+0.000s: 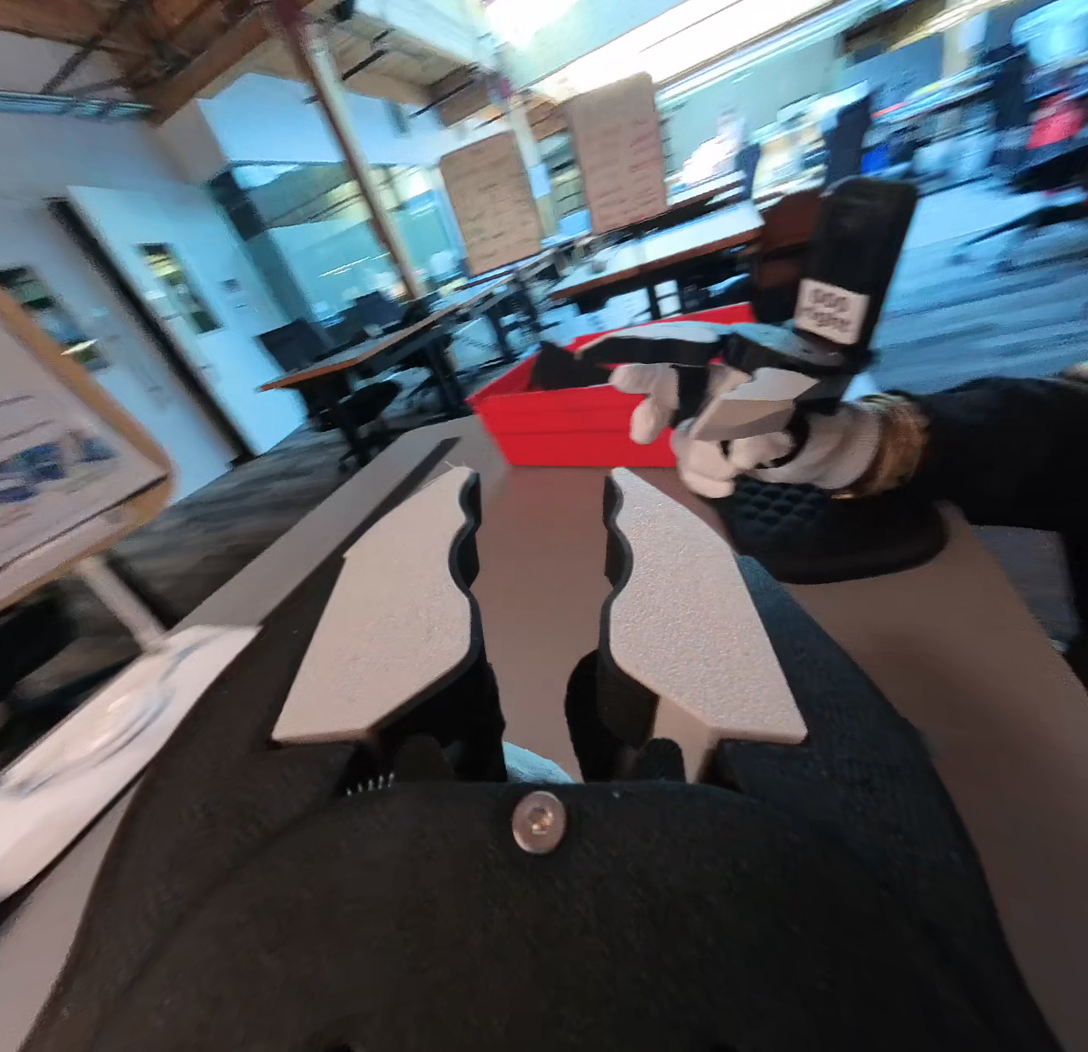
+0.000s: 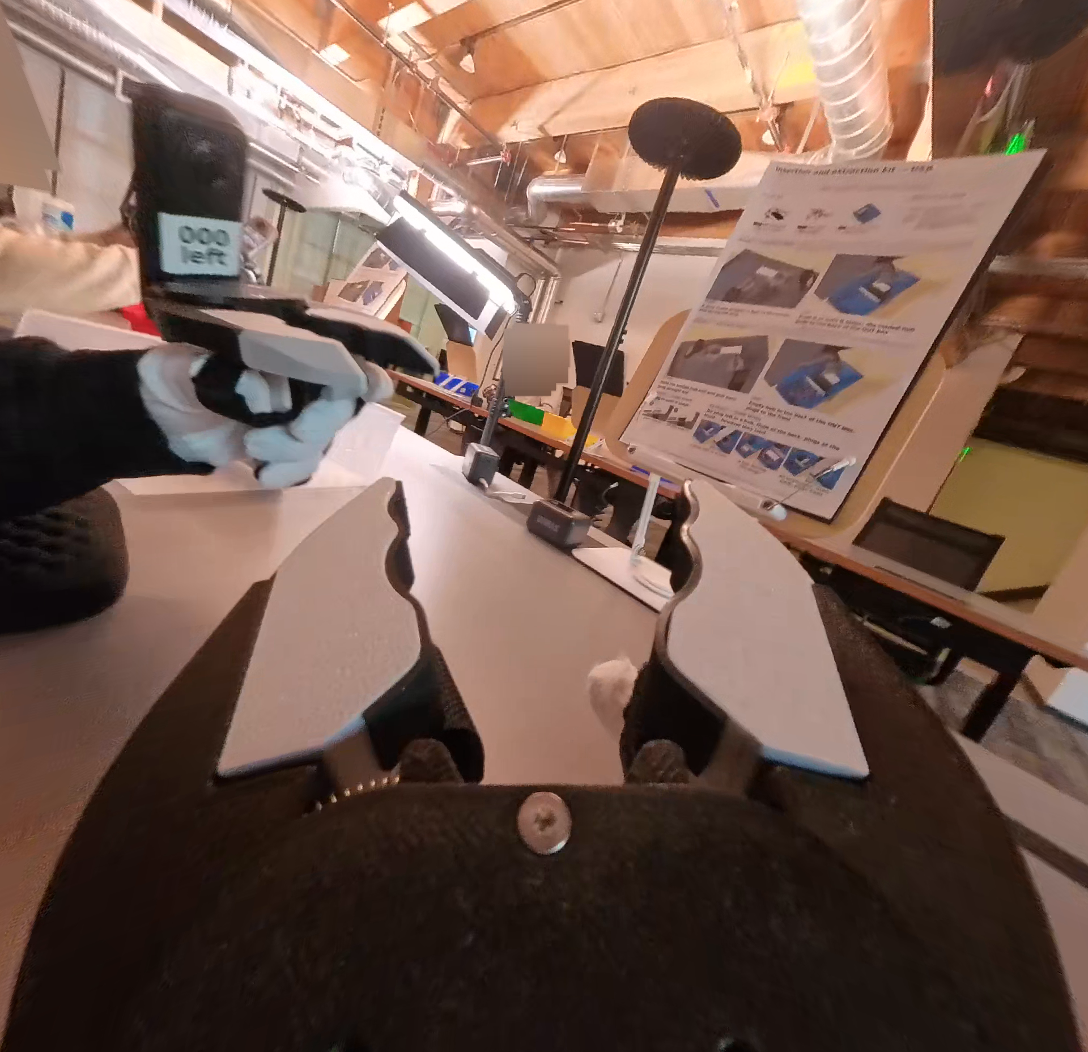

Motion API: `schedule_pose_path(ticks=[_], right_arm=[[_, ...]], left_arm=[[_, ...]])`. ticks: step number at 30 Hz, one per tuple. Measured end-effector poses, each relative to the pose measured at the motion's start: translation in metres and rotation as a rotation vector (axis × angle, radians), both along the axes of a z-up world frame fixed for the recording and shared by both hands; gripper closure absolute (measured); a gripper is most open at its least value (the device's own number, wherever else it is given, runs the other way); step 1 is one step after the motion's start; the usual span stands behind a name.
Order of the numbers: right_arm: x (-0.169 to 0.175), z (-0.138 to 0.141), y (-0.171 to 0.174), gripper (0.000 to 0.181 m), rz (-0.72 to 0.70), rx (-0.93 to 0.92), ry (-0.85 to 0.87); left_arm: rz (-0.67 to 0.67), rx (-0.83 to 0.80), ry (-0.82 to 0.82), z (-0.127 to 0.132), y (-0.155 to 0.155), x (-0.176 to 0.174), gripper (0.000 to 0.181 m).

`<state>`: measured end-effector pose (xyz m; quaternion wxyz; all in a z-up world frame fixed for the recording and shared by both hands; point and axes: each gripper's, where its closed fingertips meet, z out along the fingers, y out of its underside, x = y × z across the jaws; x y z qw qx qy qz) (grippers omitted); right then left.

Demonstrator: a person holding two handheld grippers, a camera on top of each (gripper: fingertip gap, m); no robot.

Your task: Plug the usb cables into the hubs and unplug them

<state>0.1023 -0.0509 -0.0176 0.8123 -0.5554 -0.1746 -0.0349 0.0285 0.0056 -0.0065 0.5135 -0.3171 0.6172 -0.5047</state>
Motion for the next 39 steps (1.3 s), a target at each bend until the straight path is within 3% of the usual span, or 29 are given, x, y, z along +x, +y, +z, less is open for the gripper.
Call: schedule_pose_path(ticks=[5, 8, 10, 12, 13, 14, 19, 21, 24, 25, 27, 33, 39], right_arm=[[0.007, -0.010, 0.008, 0.086, -0.014, -0.061, 0.026], [0.008, -0.010, 0.008, 0.086, -0.061, -0.061, -0.016], [0.023, -0.006, 0.006, 0.086, -0.153, -0.065, -0.002], [0.047, -0.001, 0.004, 0.079, -0.262, -0.088, 0.065], [0.060, 0.000, 0.002, 0.075, -0.320, -0.119, 0.096], [0.076, -0.001, -0.001, 0.070, -0.398, -0.162, 0.111], [0.162, -0.032, -0.047, 0.065, -0.860, -0.652, 0.017], [0.181, -0.052, -0.072, 0.066, -0.942, -0.838, 0.076], [0.188, -0.091, -0.090, 0.078, -0.937, -1.066, 0.137], [0.186, -0.108, -0.091, 0.090, -0.899, -1.152, 0.152], [0.176, -0.135, -0.086, 0.137, -0.783, -1.257, 0.176], [0.175, -0.139, -0.078, 0.144, -0.821, -1.302, -0.008], [0.105, -0.139, -0.031, 0.141, -0.617, -1.261, -0.044]], left_arm=[[0.648, 0.101, -0.050, 0.013, 0.072, -0.079, 0.130], [1.061, 0.103, 0.071, -0.018, 0.130, -0.158, 0.119], [1.209, -0.007, 0.235, -0.060, 0.155, -0.200, 0.112], [1.229, -0.215, 0.382, -0.108, 0.162, -0.218, 0.113], [1.237, -0.237, 0.387, -0.115, 0.162, -0.223, 0.123], [1.204, -0.236, 0.368, -0.115, 0.159, -0.220, 0.154], [1.341, -0.239, 0.348, -0.116, 0.171, -0.239, 0.172], [1.378, -0.223, 0.337, -0.115, 0.176, -0.248, 0.176], [1.385, -0.227, 0.327, -0.115, 0.176, -0.250, 0.176], [1.391, -0.215, 0.333, -0.115, 0.177, -0.250, 0.176], [1.405, -0.192, 0.345, -0.115, 0.177, -0.251, 0.176], [1.421, -0.195, 0.346, -0.115, 0.177, -0.253, 0.175], [1.483, -0.156, 0.370, -0.114, 0.179, -0.260, 0.175]])
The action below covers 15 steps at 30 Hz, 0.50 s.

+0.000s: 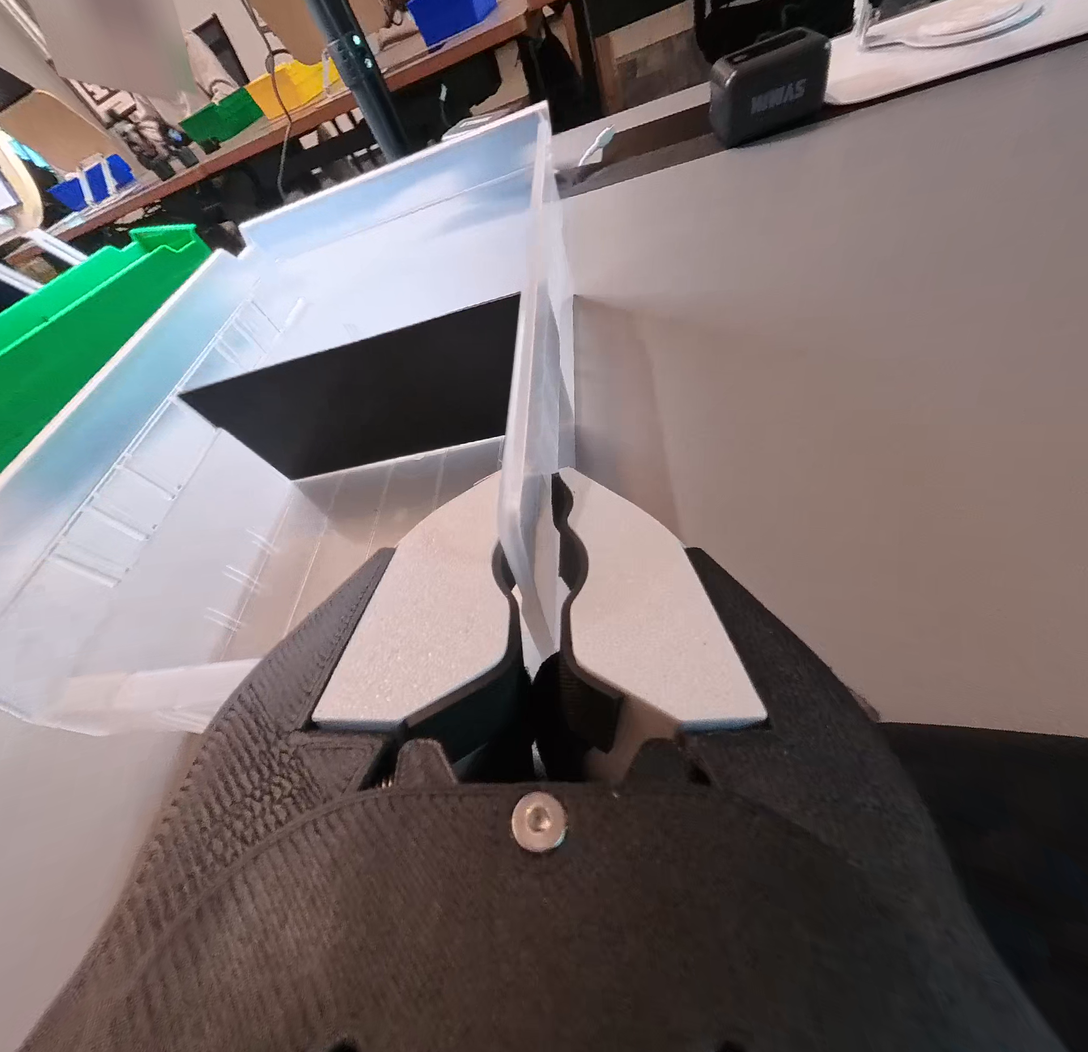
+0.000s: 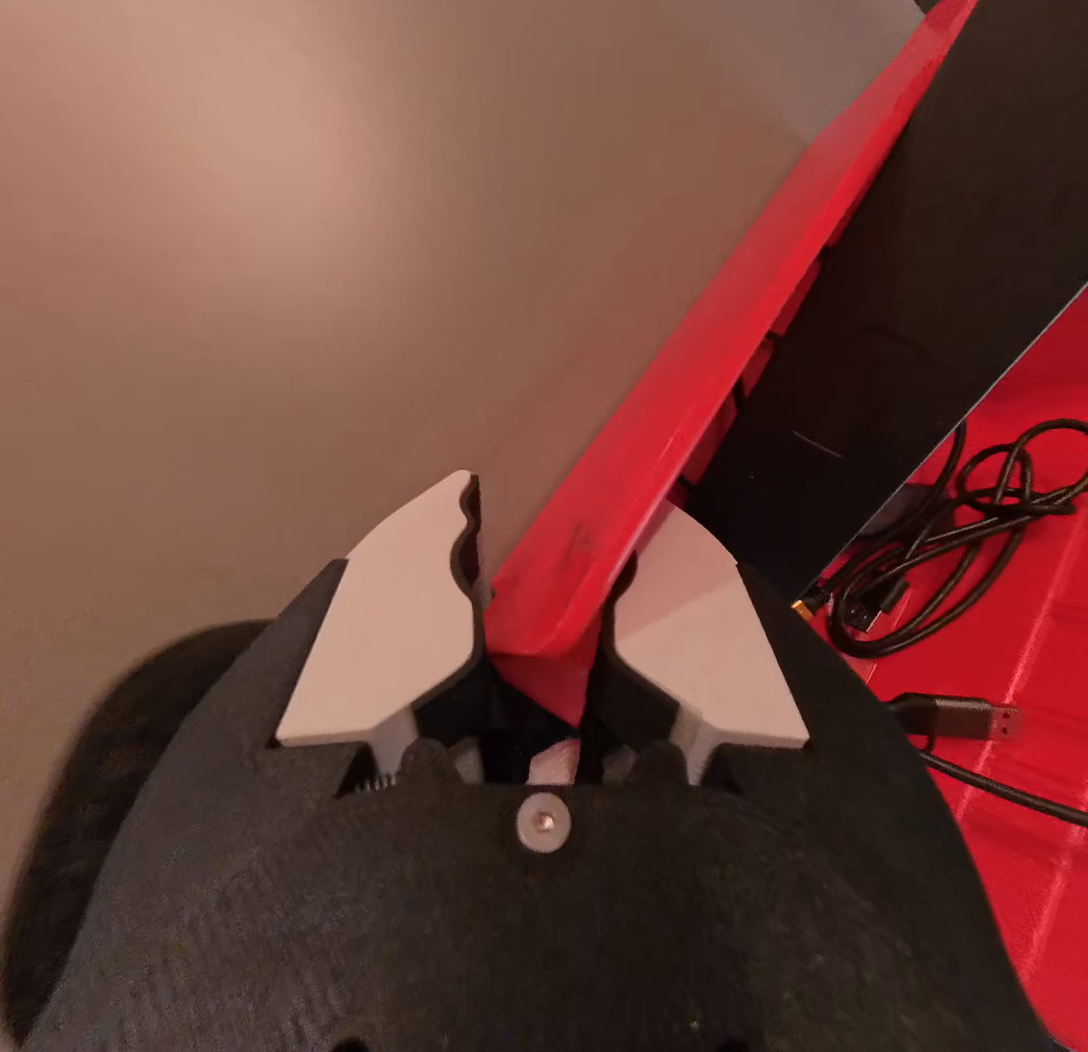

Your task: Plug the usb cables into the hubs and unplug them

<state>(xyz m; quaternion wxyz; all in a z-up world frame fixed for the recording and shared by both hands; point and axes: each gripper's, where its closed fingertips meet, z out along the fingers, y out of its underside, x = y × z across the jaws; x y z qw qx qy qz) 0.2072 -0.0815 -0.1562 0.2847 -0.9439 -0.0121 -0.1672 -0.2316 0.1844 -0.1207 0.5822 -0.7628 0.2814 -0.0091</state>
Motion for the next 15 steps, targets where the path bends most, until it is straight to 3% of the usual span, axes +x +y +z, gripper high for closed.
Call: schedule_pose_path(ticks=[6, 15], right_arm=[[-0.116, 0.003, 0.070, 0.133, 0.260, 0.047, 0.135], [-0.269, 0.006, 0.172, 0.129, 0.543, 0.087, 0.225]], left_arm=[[0.070, 0.007, 0.026, 0.000, 0.003, -0.011, 0.174], [-0.105, -0.062, -0.261, 0.009, -0.004, 0.006, 0.164]])
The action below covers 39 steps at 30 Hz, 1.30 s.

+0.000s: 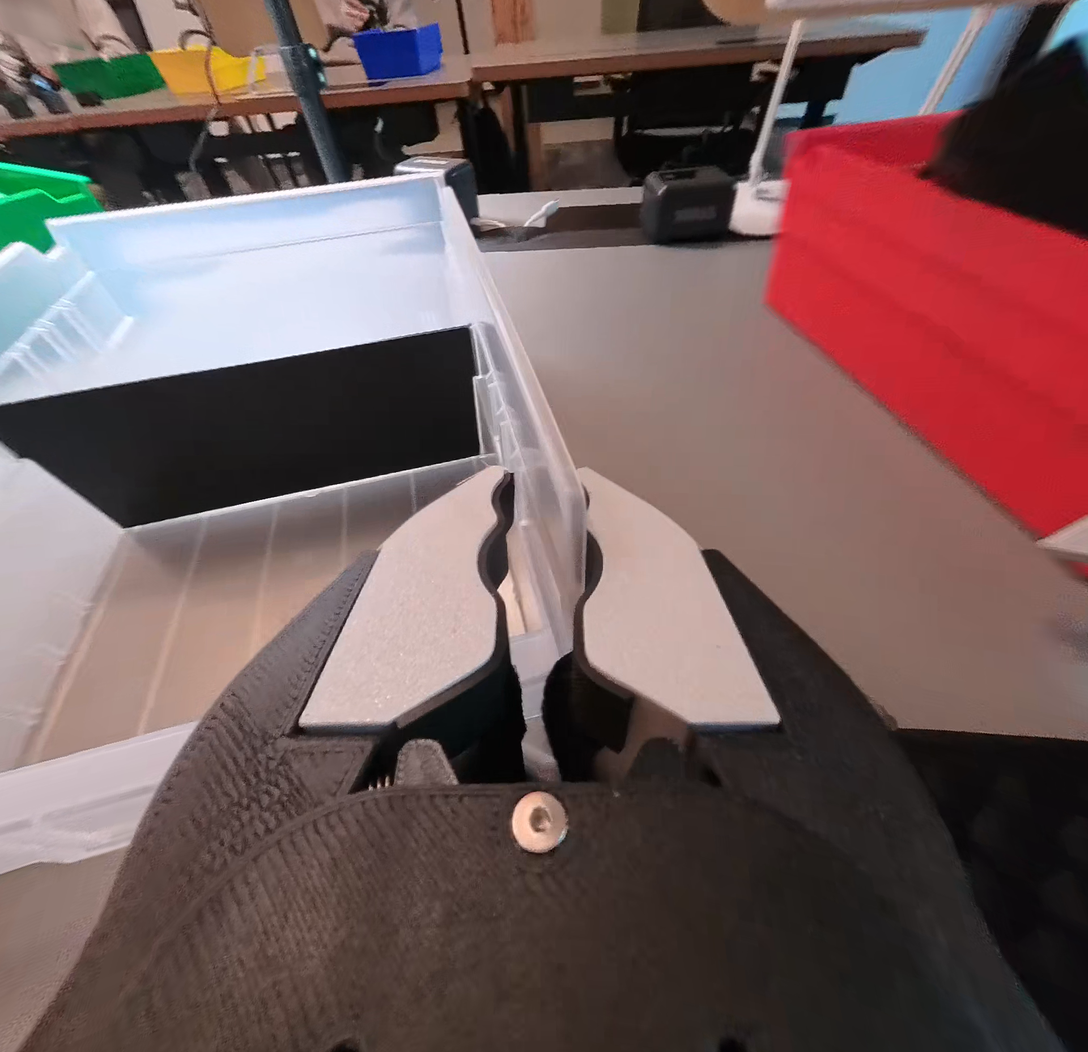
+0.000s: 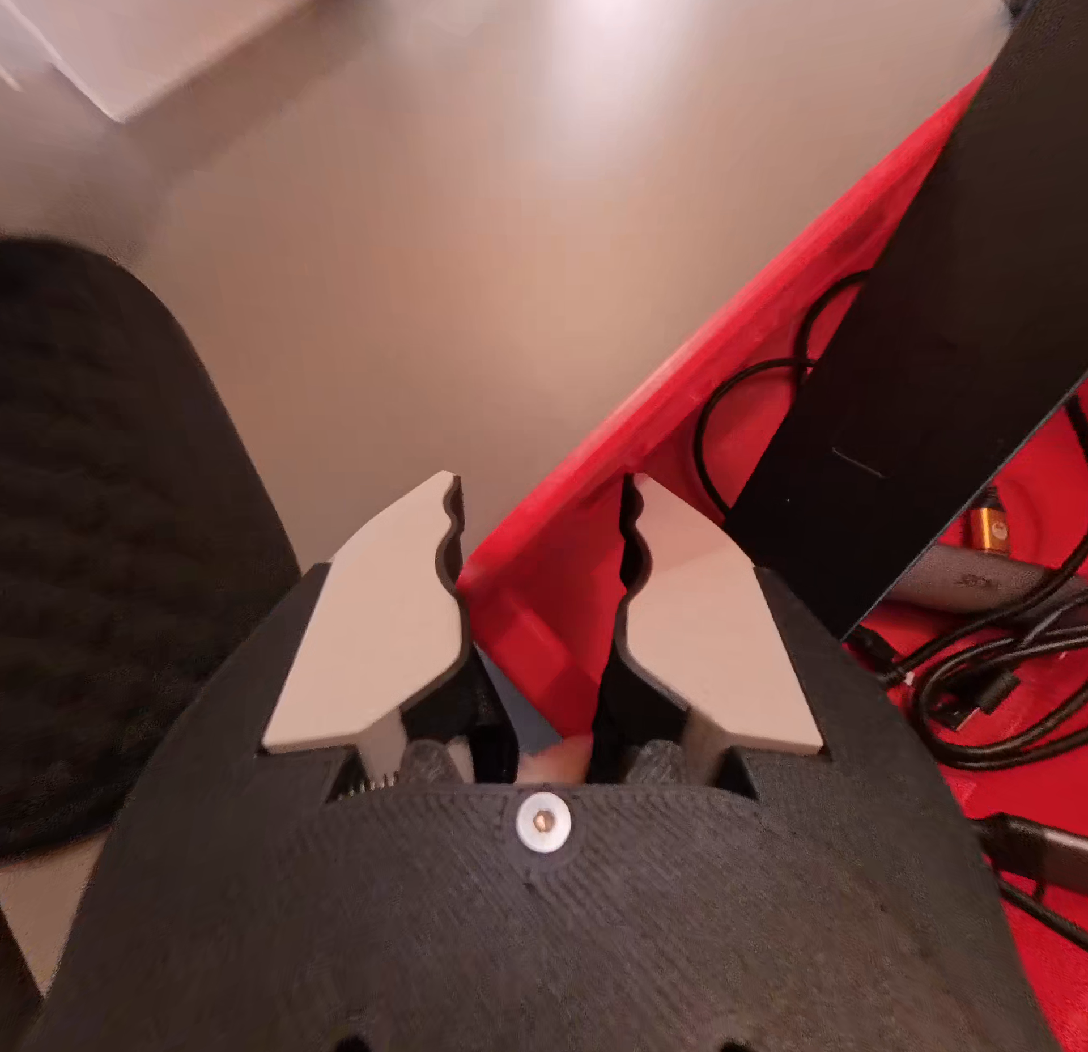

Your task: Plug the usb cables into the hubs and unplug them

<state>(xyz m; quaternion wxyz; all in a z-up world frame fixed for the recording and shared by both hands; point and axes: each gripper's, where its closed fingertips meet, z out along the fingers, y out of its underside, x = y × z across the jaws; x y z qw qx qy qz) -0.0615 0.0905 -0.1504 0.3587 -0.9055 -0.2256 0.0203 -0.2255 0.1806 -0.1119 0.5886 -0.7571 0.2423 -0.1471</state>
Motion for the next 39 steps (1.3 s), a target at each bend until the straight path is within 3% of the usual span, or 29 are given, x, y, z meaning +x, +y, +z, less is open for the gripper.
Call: schedule_pose_path(ticks=[4, 7, 10, 12, 14, 16, 19, 24, 28, 31, 32, 35, 39], right_arm=[[-0.051, 0.002, 0.032, 0.131, 0.104, 0.028, 0.052], [-0.087, 0.011, 0.039, 0.127, 0.276, 0.109, 0.095], [-0.103, 0.048, 0.039, 0.125, 0.328, 0.324, 0.299], [-0.097, 0.068, 0.039, 0.122, 0.311, 0.448, 0.374], [-0.092, 0.084, 0.033, 0.120, 0.312, 0.558, 0.447], [-0.088, 0.094, 0.025, 0.119, 0.297, 0.642, 0.505], [-0.093, 0.107, 0.013, 0.120, 0.317, 0.700, 0.563], [-0.110, 0.100, 0.006, 0.112, 0.409, 0.700, 0.494], [-0.113, 0.096, 0.005, 0.111, 0.430, 0.710, 0.438], [-0.112, 0.098, 0.004, 0.111, 0.430, 0.713, 0.457], [-0.112, 0.099, 0.003, 0.111, 0.430, 0.713, 0.461], [-0.110, 0.101, 0.003, 0.112, 0.426, 0.725, 0.448], [-0.106, 0.106, 0.003, 0.114, 0.416, 0.767, 0.428]], left_arm=[[-0.039, -0.030, -0.053, 0.000, -0.002, 0.004, 0.159], [-0.091, -0.052, -0.127, 0.007, -0.005, 0.005, 0.154], [-0.183, 0.063, -0.267, 0.045, -0.015, -0.001, 0.153], [-0.252, 0.182, -0.240, 0.070, -0.025, -0.011, 0.149], [-0.283, 0.292, -0.077, 0.078, -0.030, -0.026, 0.122], [-0.278, 0.348, 0.202, 0.065, -0.026, -0.049, 0.095], [-0.363, 0.256, 0.560, 0.023, -0.022, -0.083, 0.086], [-0.513, 0.099, 0.817, -0.014, -0.007, -0.103, 0.102], [-0.623, -0.071, 1.110, -0.050, 0.005, -0.116, 0.103], [-0.748, -0.196, 1.140, -0.062, 0.000, -0.115, 0.145], [-0.751, -0.207, 1.150, -0.063, 0.001, -0.115, 0.149], [-0.683, -0.078, 1.214, -0.061, 0.006, -0.109, 0.150], [-0.409, 0.125, 1.322, -0.052, 0.013, -0.109, 0.150]])
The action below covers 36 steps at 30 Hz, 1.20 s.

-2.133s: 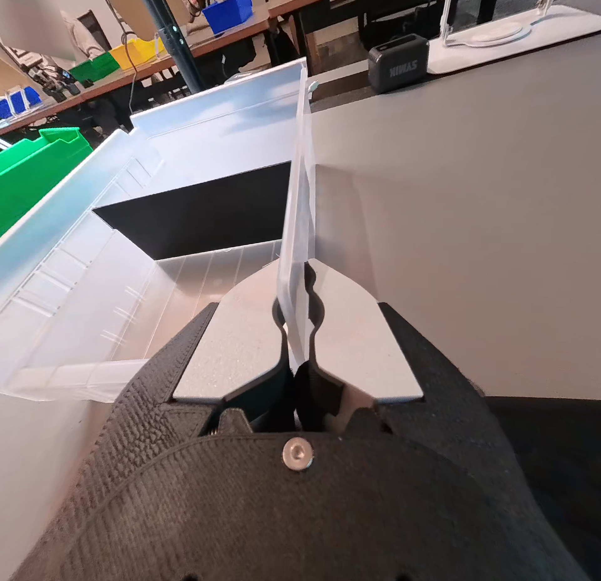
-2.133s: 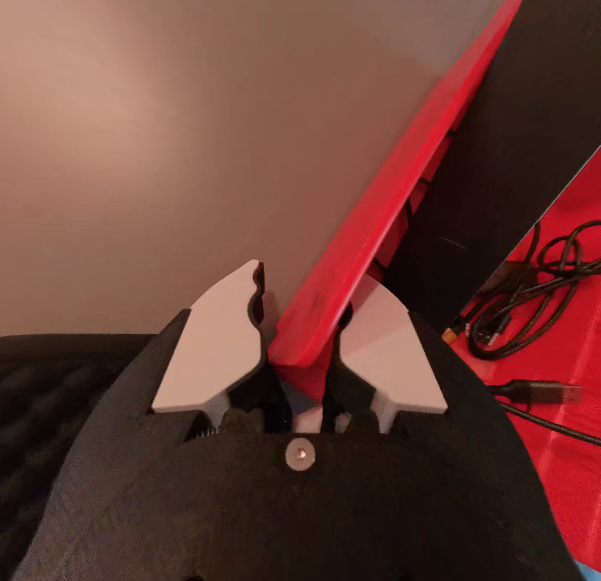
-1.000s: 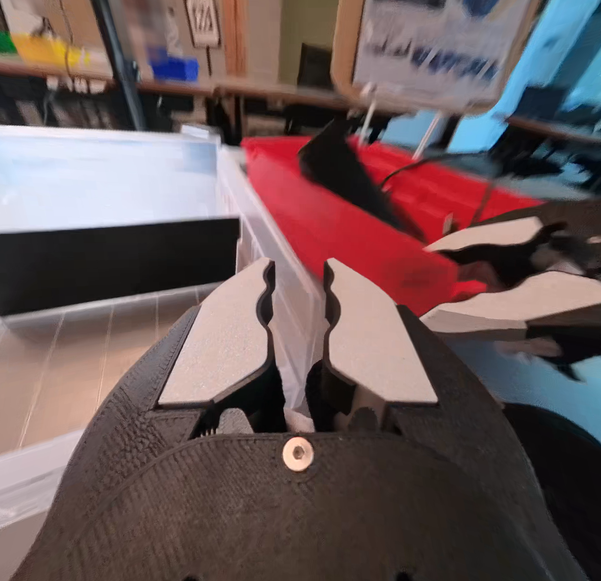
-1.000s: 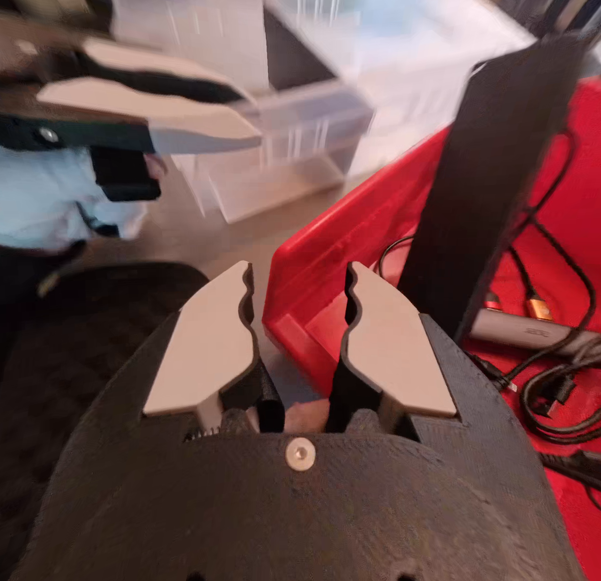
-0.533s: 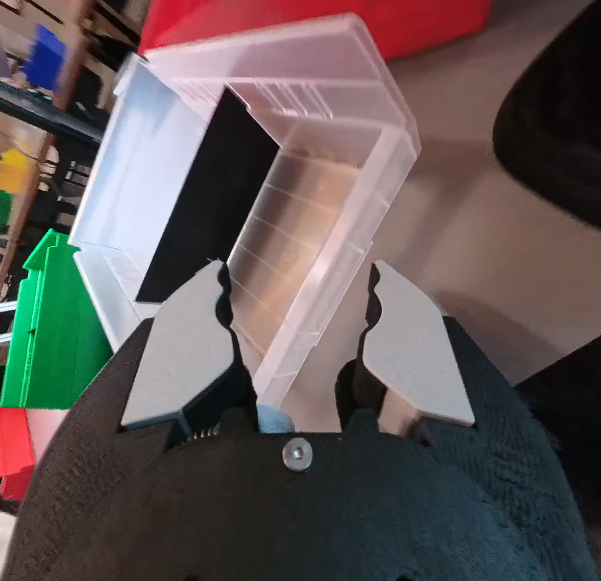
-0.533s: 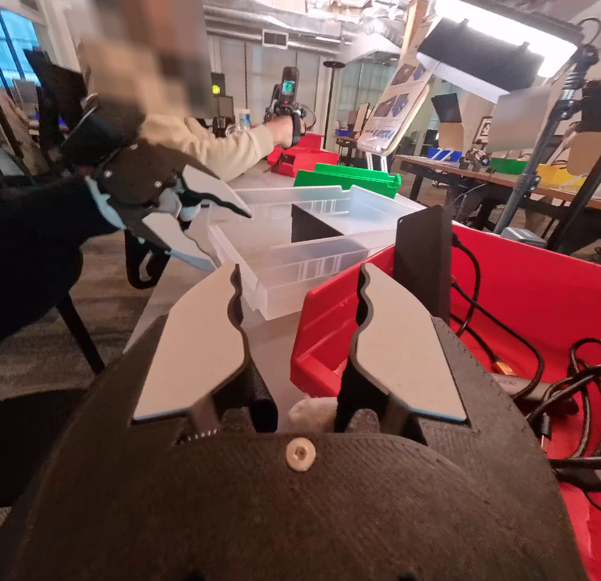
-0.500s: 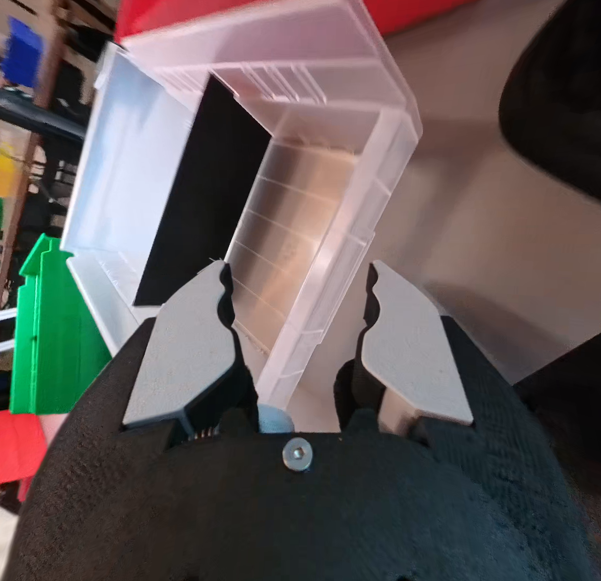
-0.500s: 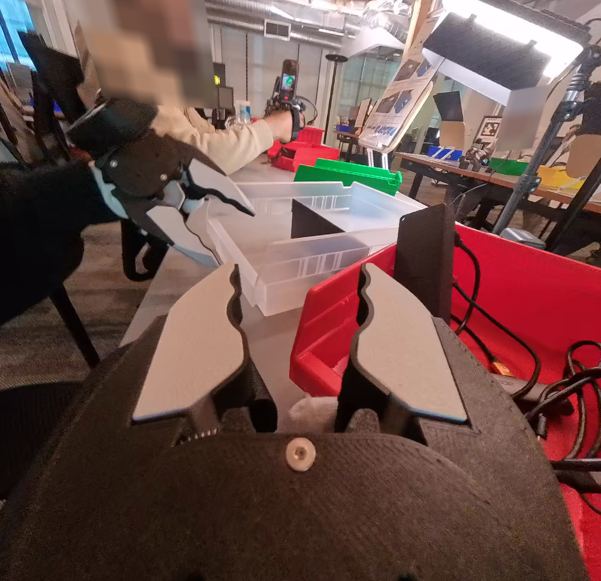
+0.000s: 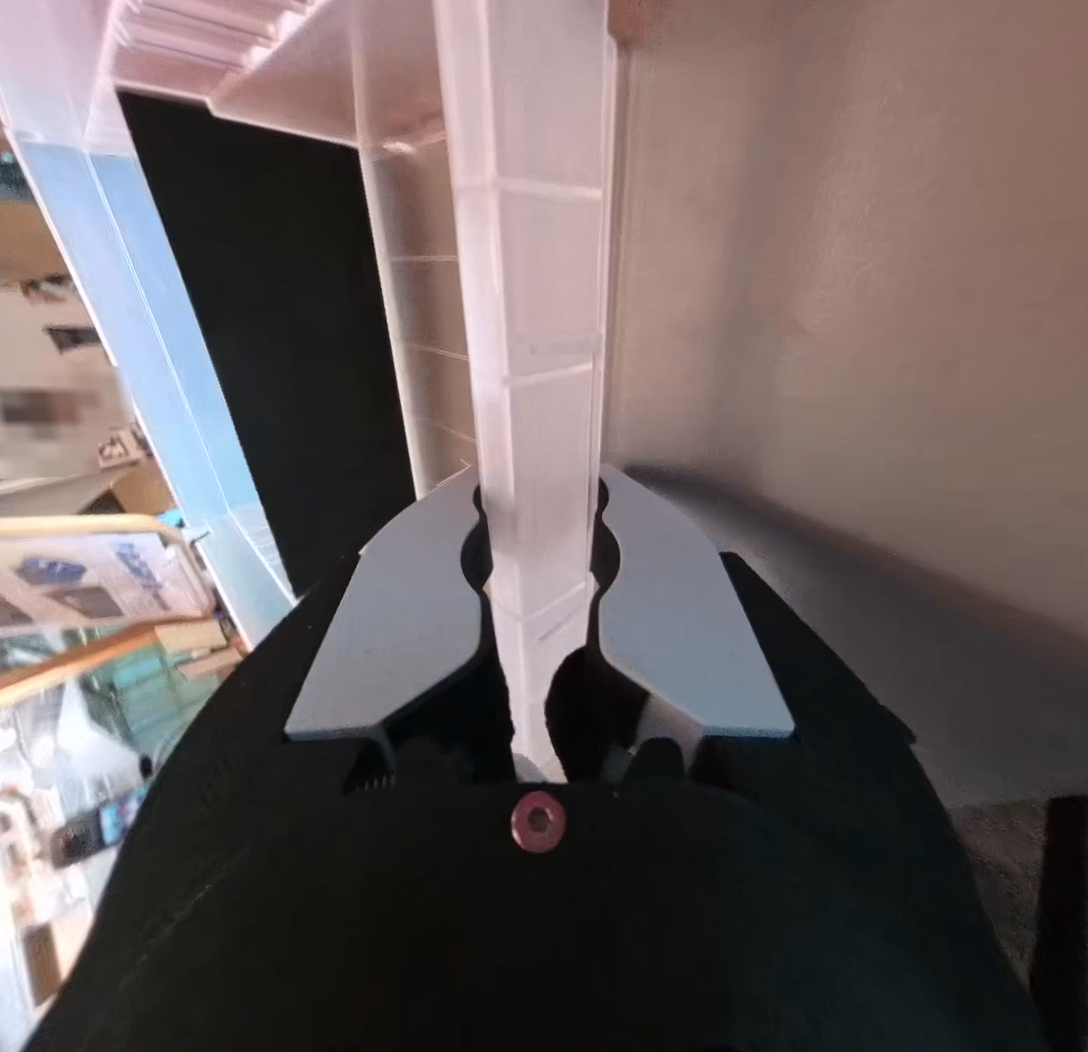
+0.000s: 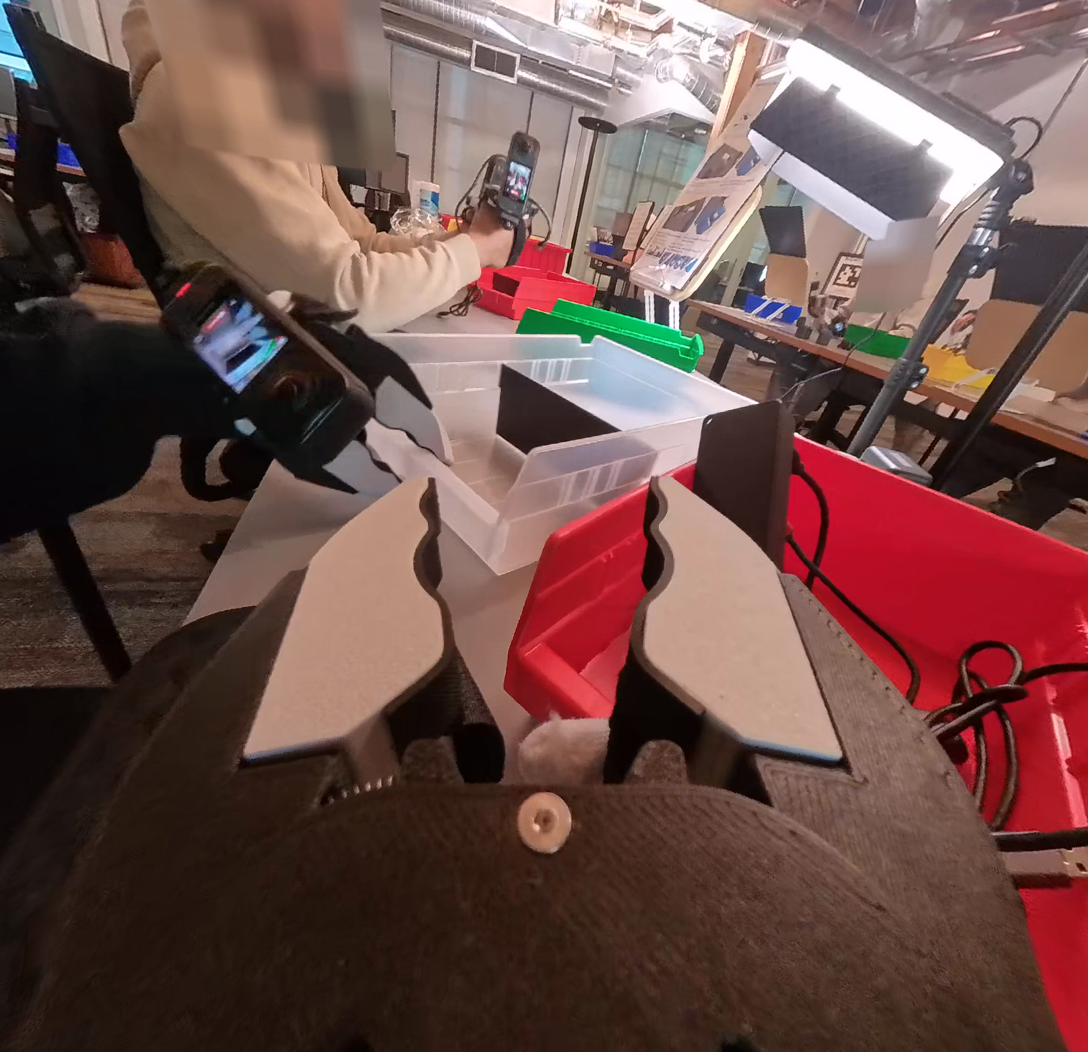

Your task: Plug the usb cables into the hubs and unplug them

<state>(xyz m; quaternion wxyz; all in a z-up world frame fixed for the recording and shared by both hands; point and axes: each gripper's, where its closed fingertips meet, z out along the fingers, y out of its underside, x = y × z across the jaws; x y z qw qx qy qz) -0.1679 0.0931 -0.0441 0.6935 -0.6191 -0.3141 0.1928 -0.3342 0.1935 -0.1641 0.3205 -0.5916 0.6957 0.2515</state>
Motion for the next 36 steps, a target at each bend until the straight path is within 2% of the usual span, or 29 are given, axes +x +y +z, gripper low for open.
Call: schedule_pose_path(ticks=[4, 7, 10, 14, 16, 19, 23, 27, 30, 33, 36], right_arm=[[0.004, 0.007, -0.002, 0.116, -0.025, 0.046, -0.004], [0.008, 0.016, -0.012, 0.116, -0.051, 0.106, -0.032], [0.018, 0.023, -0.032, 0.112, -0.084, 0.167, -0.047], [0.051, 0.025, -0.065, 0.096, -0.153, 0.236, -0.117], [0.082, 0.027, -0.078, 0.086, -0.235, 0.278, -0.197], [0.154, 0.042, -0.093, 0.076, -0.443, 0.350, -0.264], [0.264, 0.069, -0.123, 0.068, -0.759, 0.412, -0.166], [0.360, 0.079, -0.168, 0.073, -1.086, 0.546, -0.149], [0.417, 0.063, -0.198, 0.077, -1.278, 0.563, -0.087], [0.450, 0.053, -0.217, 0.066, -1.344, 0.512, 0.176], [0.460, 0.055, -0.233, 0.065, -1.393, 0.558, 0.256]], left_arm=[[0.081, 0.208, 0.009, 0.009, -0.001, -0.009, 0.150], [0.129, 0.350, -0.015, 0.032, -0.002, -0.017, 0.150], [0.125, 0.442, -0.130, 0.068, -0.011, -0.007, 0.151], [0.072, 0.612, -0.219, 0.128, -0.027, 0.021, 0.151], [0.025, 0.675, -0.248, 0.155, -0.039, 0.044, 0.152], [-0.043, 0.699, -0.319, 0.186, -0.058, 0.086, 0.151], [-0.181, 0.659, -0.417, 0.212, -0.087, 0.157, 0.151], [-0.352, 0.586, -0.471, 0.222, -0.122, 0.236, 0.151], [-0.500, 0.504, -0.478, 0.216, -0.156, 0.295, 0.151], [-0.659, 0.397, -0.490, 0.200, -0.191, 0.351, 0.151], [-0.783, 0.284, -0.448, 0.172, -0.214, 0.399, 0.151]])
